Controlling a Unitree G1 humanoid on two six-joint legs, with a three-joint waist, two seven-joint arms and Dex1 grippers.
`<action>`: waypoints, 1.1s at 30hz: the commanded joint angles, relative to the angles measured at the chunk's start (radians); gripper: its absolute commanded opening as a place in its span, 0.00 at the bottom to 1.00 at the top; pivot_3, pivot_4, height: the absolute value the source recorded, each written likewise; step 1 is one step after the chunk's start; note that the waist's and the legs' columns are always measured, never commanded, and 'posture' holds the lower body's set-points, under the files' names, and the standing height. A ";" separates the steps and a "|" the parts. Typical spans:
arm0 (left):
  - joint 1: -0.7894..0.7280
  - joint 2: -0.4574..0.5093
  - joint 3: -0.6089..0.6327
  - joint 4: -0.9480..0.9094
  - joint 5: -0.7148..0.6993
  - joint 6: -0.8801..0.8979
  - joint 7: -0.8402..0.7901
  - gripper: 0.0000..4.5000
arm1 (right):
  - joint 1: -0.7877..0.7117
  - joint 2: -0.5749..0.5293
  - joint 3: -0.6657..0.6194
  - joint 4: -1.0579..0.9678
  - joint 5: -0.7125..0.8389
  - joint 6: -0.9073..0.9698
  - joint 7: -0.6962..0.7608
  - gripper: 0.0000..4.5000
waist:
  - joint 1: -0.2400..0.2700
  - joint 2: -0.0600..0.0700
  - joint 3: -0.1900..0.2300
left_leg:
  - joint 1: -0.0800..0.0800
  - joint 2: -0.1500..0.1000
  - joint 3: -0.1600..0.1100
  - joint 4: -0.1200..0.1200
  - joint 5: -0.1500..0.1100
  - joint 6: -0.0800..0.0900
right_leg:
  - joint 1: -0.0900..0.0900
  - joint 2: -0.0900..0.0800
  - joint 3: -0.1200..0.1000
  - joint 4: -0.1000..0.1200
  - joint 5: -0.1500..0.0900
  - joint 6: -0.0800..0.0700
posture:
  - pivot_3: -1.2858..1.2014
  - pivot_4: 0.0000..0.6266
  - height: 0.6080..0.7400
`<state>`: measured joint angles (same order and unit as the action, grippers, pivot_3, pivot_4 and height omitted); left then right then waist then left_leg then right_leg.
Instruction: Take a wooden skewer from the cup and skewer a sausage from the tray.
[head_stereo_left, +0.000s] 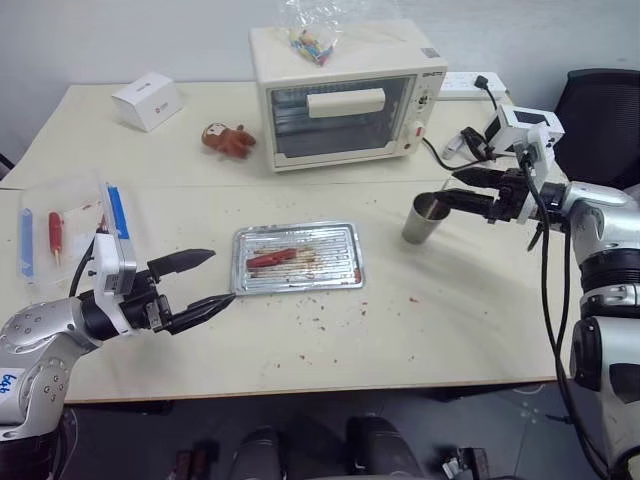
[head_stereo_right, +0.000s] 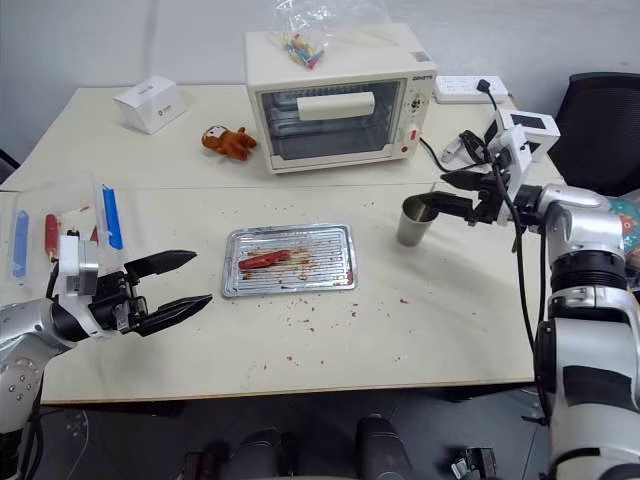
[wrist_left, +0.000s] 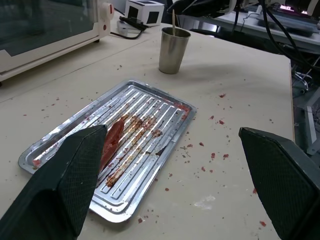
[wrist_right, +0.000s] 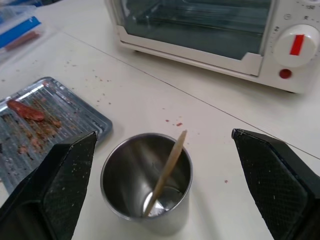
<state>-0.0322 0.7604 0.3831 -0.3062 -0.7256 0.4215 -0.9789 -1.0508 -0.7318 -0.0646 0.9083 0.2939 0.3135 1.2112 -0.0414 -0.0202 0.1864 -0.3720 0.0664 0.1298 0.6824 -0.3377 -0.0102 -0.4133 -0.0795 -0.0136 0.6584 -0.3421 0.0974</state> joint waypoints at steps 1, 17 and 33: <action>-0.021 -0.005 0.004 -0.013 0.006 -0.025 0.005 0.99 | -0.049 0.010 -0.016 0.034 -0.034 -0.027 -0.066 1.00 | -0.003 0.000 0.000 | 0.000 0.000 0.000 0.000 0.000 0.000 | 0.000 0.000 0.000 0.000 0.000 0.000 | 0.52 0.24 1.00; -0.035 -0.020 -0.002 -0.011 0.018 -0.032 0.011 1.00 | -0.119 0.089 -0.034 0.157 -0.067 -0.066 -0.061 0.45 | -0.018 0.000 0.000 | 0.000 0.001 0.000 -0.001 0.000 0.000 | 0.000 0.000 0.000 0.002 0.000 0.000 | 0.52 0.24 1.00; -0.089 -0.050 -0.046 -0.029 0.007 -0.037 0.015 1.00 | -0.269 -0.004 -0.122 0.092 0.021 0.051 0.129 0.00 | -0.014 0.005 0.003 | -0.001 0.000 0.000 -0.001 0.000 0.000 | 0.000 0.001 0.000 0.001 0.000 0.000 | 0.52 0.24 1.00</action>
<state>-0.1099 0.7142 0.3413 -0.3024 -0.7007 0.3901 -0.9680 -1.2823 -0.7041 -0.1487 1.0494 0.2735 0.3382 1.2991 -0.0558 -0.0156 0.1892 -0.3728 0.0665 0.1300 0.6814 -0.3376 -0.0105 -0.4136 -0.0790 -0.0139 0.6595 -0.3420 0.0976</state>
